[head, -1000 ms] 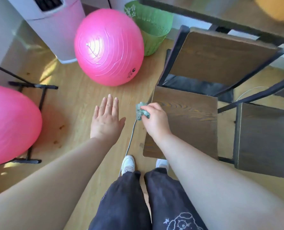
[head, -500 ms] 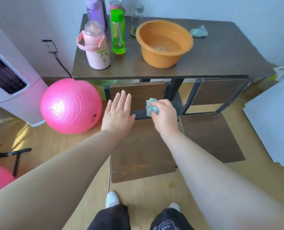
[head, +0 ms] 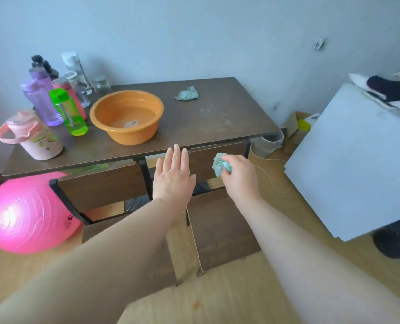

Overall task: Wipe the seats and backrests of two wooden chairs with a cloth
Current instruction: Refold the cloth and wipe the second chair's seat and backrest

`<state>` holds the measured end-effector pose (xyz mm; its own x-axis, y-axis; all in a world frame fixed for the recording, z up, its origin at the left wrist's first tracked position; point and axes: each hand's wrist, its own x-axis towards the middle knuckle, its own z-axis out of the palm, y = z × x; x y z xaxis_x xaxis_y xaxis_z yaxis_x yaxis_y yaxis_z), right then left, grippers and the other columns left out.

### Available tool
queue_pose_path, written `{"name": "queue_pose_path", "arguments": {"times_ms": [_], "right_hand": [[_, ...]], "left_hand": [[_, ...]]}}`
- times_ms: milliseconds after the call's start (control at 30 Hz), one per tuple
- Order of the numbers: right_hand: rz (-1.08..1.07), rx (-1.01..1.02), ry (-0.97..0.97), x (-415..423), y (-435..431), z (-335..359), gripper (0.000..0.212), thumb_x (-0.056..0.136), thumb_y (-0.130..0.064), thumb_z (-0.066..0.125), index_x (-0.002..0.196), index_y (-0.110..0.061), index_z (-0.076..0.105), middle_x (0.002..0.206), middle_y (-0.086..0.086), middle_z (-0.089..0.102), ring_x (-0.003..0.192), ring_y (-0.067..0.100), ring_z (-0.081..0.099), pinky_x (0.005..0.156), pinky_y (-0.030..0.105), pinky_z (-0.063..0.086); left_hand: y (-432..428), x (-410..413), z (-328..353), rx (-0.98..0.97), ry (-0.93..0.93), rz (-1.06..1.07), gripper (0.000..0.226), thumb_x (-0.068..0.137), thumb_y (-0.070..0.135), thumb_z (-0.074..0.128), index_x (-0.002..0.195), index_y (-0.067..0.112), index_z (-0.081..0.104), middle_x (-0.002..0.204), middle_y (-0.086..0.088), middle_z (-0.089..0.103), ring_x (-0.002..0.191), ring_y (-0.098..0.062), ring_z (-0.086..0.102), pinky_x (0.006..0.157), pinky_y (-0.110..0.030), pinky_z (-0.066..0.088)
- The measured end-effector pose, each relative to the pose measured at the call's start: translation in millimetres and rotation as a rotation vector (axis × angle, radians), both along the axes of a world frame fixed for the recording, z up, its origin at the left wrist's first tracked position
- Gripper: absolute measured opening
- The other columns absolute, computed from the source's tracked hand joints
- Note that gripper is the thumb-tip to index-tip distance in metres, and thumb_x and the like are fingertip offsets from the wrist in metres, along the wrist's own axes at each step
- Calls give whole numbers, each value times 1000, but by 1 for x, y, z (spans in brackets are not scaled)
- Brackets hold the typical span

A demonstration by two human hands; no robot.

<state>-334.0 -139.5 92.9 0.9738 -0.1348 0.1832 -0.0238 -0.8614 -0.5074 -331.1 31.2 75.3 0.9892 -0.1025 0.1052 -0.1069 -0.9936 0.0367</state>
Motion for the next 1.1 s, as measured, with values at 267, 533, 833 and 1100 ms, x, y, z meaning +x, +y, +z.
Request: {"name": "queue_pose_path", "arguments": {"times_ms": [267,533,833,1100], "right_hand": [[-15,74,-23,42,-43,21,42,89,-15,66,128,-23,54,123,1,59,109,17,55,84,27,52],[25,67,4,106,-46,24,38,87,-7,62,122,-20,52,113,4,59,103,22,55,82,37,54],[64,17,41,187,-41,25,37,90,-10,61,124,-19,49,118,6,56,103,20,54,83,30,48],[116,-5,138,249,-39,-17,35,91,-11,61,122,-20,49,117,5,54,102,18,55,83,29,52]], "left_hand": [[-46,41,29,-16,36,59,69,102,43,29,155,17,-6,163,-8,-10,150,-28,-11,122,-48,8],[-41,106,19,-62,32,98,69,102,45,29,155,18,-6,163,-8,-10,149,-28,-11,122,-47,7],[-25,176,3,-64,116,108,69,102,45,27,155,17,-7,163,-8,-10,149,-28,-12,122,-46,4],[-22,216,-27,-96,229,139,68,102,46,25,155,17,-7,163,-7,-9,150,-26,-9,122,-45,8]]}}
